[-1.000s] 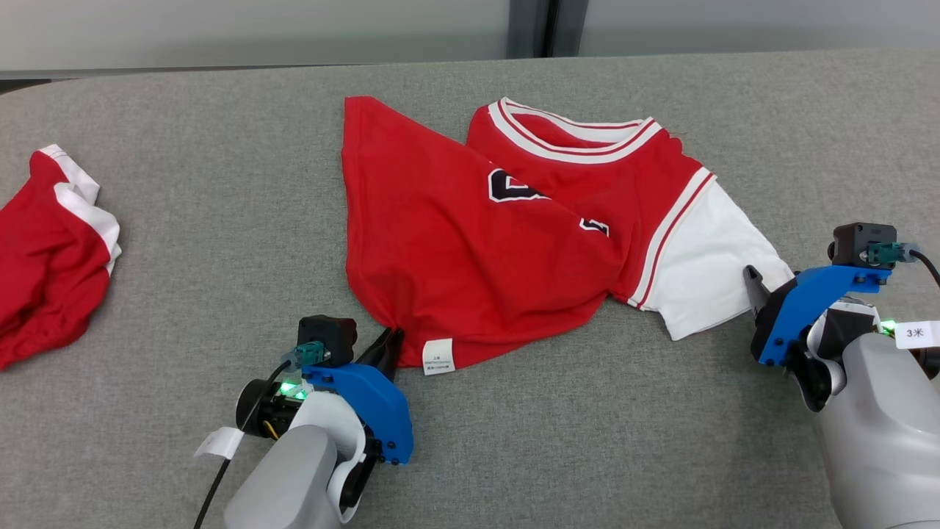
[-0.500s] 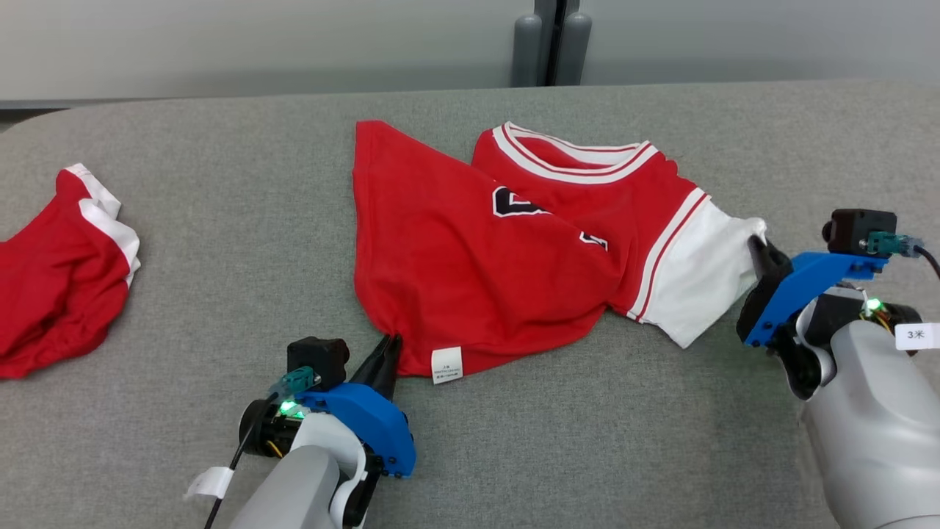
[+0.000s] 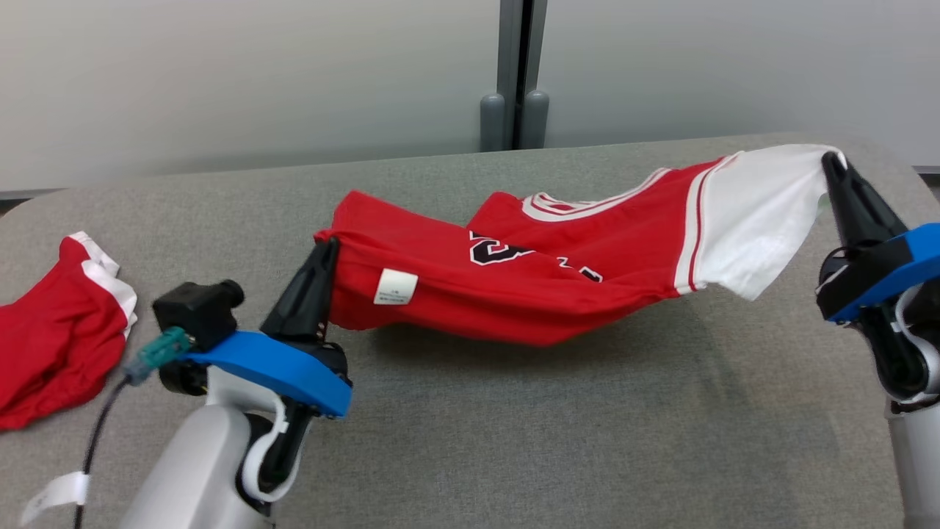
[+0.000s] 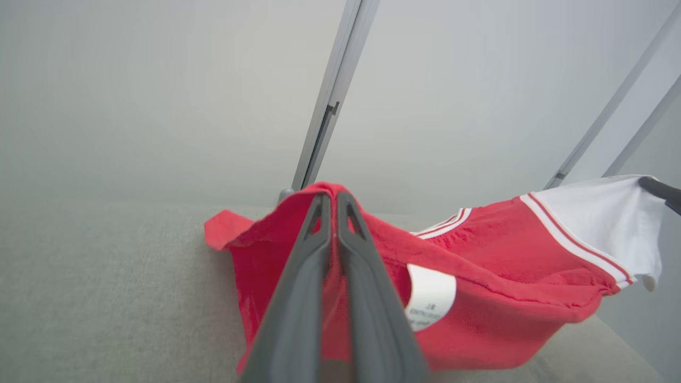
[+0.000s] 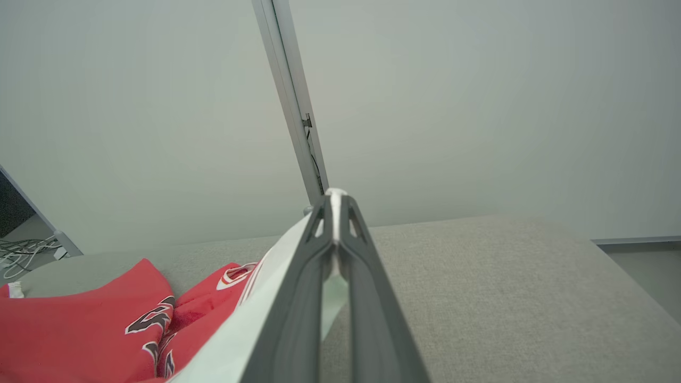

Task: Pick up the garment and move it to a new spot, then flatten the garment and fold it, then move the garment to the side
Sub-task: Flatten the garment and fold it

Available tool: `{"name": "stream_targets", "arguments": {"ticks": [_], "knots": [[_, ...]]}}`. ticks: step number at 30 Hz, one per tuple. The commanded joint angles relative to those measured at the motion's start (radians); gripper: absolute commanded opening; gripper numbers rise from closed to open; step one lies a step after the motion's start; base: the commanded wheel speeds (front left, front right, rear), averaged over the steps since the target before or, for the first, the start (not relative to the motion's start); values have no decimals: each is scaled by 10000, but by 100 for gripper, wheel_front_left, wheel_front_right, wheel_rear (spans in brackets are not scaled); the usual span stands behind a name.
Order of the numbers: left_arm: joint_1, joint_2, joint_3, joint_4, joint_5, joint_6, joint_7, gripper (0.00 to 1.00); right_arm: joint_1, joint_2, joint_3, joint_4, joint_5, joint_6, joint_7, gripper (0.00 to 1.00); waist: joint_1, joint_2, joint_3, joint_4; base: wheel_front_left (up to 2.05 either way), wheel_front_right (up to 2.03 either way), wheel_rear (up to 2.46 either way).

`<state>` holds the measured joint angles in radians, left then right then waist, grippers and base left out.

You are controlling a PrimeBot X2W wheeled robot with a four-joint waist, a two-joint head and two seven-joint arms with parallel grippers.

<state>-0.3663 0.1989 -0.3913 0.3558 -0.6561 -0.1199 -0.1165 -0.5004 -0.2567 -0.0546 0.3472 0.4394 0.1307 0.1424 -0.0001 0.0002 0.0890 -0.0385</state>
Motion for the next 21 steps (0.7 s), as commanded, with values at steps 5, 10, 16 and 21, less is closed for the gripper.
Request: {"name": "stream_targets", "arguments": {"ticks": [5,10,16,21], "knots": [[415,933,717,-2647,-845,259,1287,0,761,174,-720,-3197,-356,3,1079,0,1,-2,-325,-356,0,0,0],[490,1509,1409,-5126,-1814,767,2582,0,818,363,-1287,-5799,-636,1,2112,0,1,-2,-260,-474,0,0,0],[-66,1919,1760,-6701,-2589,1355,3916,0,120,309,-1733,-7034,-727,1,3005,0,1,-2,185,-535,0,0,0],[-910,2202,1710,-6390,-2703,1546,4709,0,-825,306,-1583,-6324,-627,3,3193,0,1,-2,857,-663,0,0,0]]}}
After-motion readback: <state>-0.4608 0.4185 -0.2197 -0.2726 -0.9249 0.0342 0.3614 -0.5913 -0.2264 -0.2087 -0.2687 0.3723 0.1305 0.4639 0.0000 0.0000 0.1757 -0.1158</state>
